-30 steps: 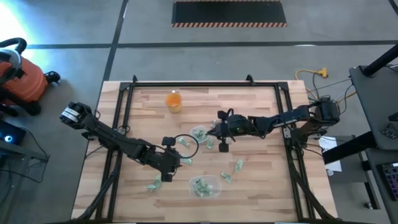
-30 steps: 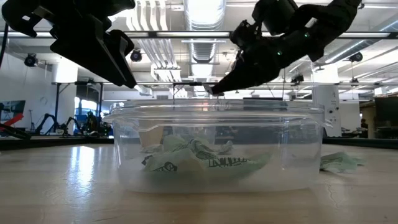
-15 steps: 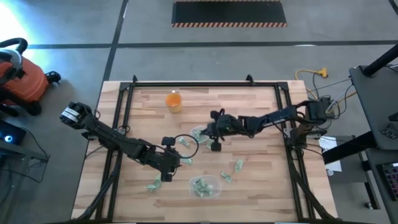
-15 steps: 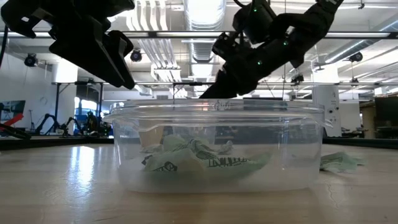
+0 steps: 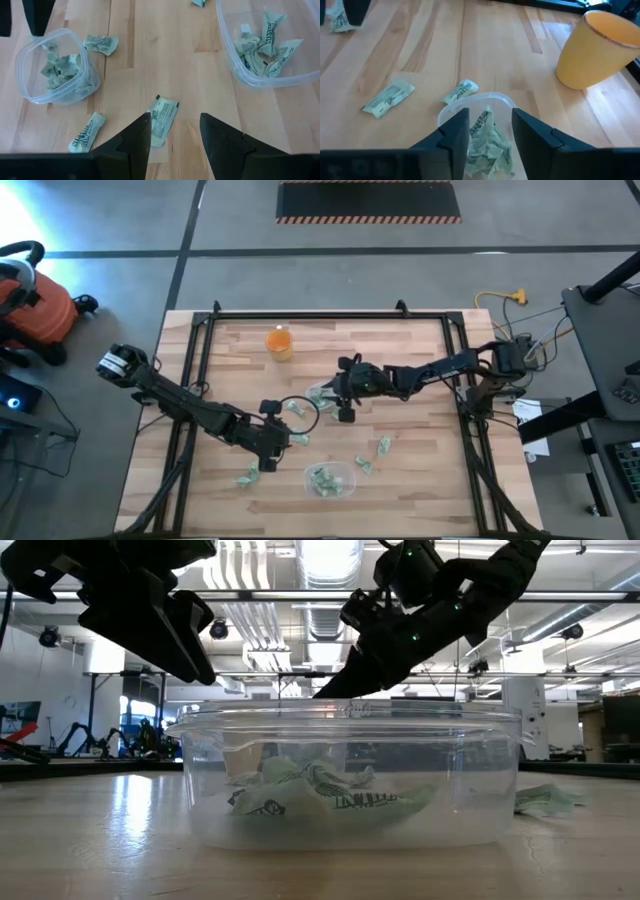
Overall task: Pick and place Stevia / Truvia into bins
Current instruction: Put the white stevia packet into the bottom transparent bin
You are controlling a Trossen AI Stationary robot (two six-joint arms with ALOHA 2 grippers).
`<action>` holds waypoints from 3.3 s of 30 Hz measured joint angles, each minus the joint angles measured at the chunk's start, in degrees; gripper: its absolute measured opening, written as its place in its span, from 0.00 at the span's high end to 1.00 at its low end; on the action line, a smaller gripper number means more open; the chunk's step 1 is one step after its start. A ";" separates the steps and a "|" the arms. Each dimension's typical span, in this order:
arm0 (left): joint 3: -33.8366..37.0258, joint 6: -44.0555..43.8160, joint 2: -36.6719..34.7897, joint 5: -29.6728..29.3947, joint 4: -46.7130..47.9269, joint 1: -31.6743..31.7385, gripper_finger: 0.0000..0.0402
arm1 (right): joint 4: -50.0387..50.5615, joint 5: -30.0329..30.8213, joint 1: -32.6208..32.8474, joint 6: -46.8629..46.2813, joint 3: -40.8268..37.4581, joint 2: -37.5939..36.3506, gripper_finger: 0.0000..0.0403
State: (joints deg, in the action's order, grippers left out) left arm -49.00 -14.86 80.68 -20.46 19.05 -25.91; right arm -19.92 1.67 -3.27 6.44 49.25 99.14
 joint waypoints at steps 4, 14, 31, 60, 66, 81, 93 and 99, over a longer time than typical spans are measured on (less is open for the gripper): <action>0.50 0.03 0.64 -1.96 -0.48 -0.01 0.62 | -0.17 -0.07 0.45 1.88 0.13 -1.38 0.64; 6.46 -0.85 1.21 -13.60 -1.60 0.26 0.62 | 9.70 -2.86 4.48 4.53 -0.10 -7.92 0.69; 14.18 5.19 0.81 -8.06 -12.64 12.17 0.62 | 19.00 -3.67 8.68 2.75 -0.39 -14.27 0.76; 16.55 19.68 8.51 14.53 -25.35 26.96 0.66 | 25.39 -5.18 9.16 -0.40 -0.54 -14.37 0.79; 16.34 19.66 8.46 15.01 -24.96 26.97 0.82 | 25.63 -5.16 9.53 -1.21 -0.54 -14.37 0.81; 16.47 16.60 6.04 13.55 -23.62 25.62 0.99 | 31.74 -5.09 9.69 -3.20 -0.56 -14.37 0.83; 14.67 10.73 1.46 14.02 -24.47 15.09 1.00 | 33.21 -3.69 9.64 -4.74 -2.78 -14.37 0.83; 10.85 9.15 1.53 13.94 -24.72 8.13 1.00 | 33.13 -1.42 9.64 -5.81 -4.79 -14.37 0.85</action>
State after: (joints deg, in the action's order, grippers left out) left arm -38.15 -5.72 82.21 -6.52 -5.67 -17.78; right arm 13.21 0.25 6.37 0.63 44.46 84.77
